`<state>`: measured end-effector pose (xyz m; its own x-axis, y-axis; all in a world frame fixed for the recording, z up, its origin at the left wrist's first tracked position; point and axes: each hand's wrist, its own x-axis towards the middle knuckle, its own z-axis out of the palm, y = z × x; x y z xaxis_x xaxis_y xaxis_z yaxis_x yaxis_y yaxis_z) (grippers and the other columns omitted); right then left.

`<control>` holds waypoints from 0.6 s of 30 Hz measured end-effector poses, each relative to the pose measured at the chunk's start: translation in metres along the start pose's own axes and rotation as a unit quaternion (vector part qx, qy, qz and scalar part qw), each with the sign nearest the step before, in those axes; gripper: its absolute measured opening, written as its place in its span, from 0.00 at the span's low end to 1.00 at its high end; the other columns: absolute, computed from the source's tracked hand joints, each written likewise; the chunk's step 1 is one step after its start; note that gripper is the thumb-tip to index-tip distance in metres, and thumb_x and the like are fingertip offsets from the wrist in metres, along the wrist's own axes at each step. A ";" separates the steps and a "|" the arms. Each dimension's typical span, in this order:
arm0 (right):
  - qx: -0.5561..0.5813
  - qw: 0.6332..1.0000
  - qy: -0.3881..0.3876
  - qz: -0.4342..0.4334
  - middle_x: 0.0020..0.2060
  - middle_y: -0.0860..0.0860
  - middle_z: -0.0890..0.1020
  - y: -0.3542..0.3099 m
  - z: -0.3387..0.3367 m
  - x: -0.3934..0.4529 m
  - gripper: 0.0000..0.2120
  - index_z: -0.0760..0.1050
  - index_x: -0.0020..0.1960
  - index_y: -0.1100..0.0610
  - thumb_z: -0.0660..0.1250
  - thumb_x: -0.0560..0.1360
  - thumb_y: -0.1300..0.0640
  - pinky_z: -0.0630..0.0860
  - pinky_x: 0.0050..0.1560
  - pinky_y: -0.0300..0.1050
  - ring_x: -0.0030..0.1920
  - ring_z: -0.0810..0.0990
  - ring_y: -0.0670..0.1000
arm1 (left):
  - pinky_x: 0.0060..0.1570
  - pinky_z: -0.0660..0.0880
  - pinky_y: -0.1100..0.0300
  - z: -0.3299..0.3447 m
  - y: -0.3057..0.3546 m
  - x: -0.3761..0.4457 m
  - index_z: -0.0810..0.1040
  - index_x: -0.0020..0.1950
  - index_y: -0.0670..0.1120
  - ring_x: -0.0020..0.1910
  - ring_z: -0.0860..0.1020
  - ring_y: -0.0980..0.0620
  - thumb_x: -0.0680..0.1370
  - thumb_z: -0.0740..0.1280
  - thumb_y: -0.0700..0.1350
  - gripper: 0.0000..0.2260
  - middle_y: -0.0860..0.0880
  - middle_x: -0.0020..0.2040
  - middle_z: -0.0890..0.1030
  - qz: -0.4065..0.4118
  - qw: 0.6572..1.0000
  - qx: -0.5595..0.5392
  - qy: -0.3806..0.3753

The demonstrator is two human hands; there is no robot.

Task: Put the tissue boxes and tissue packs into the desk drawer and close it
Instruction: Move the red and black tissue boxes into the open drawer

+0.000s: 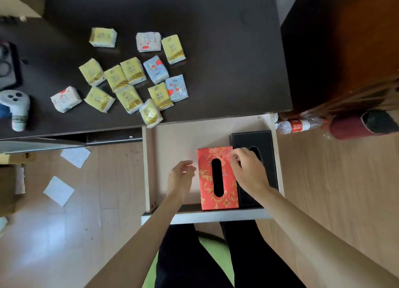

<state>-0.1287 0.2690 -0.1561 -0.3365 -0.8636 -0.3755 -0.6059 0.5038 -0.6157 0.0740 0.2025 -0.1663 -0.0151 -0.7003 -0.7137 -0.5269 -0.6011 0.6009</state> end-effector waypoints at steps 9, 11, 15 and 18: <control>0.103 0.992 0.077 -0.020 0.54 0.44 0.82 -0.130 0.015 0.114 0.11 0.81 0.59 0.51 0.61 0.82 0.55 0.78 0.54 0.41 0.52 0.80 0.42 | 0.46 0.77 0.57 -0.116 0.087 0.056 0.82 0.52 0.52 0.46 0.82 0.53 0.78 0.64 0.42 0.09 0.53 0.44 0.85 0.131 0.989 -0.061 0.018; 0.107 0.990 0.094 -0.017 0.55 0.44 0.82 -0.159 0.016 0.142 0.11 0.81 0.60 0.51 0.62 0.82 0.55 0.78 0.56 0.42 0.53 0.80 0.42 | 0.48 0.77 0.58 -0.143 0.112 0.079 0.82 0.52 0.52 0.47 0.81 0.55 0.77 0.64 0.44 0.09 0.53 0.46 0.84 0.173 0.984 -0.045 0.018; 0.120 0.985 0.123 0.001 0.57 0.46 0.82 -0.213 0.024 0.189 0.10 0.79 0.61 0.51 0.62 0.83 0.54 0.79 0.56 0.42 0.57 0.80 0.44 | 0.43 0.73 0.68 -0.189 0.154 0.132 0.81 0.56 0.53 0.48 0.78 0.63 0.79 0.63 0.45 0.10 0.60 0.49 0.82 0.246 0.966 0.046 0.064; 0.123 0.982 0.143 -0.011 0.57 0.47 0.83 -0.246 0.032 0.213 0.11 0.80 0.62 0.52 0.62 0.83 0.55 0.78 0.57 0.42 0.57 0.80 0.44 | 0.43 0.73 0.68 -0.215 0.175 0.176 0.78 0.61 0.52 0.52 0.78 0.58 0.78 0.66 0.42 0.12 0.55 0.57 0.79 0.263 0.949 0.132 0.116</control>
<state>-0.0281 -0.0384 -0.1072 -0.5358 -0.8265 -0.1725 -0.4348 0.4452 -0.7828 0.1614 -0.1086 -0.1089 -0.1635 -0.9612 -0.2222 -0.6929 -0.0484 0.7194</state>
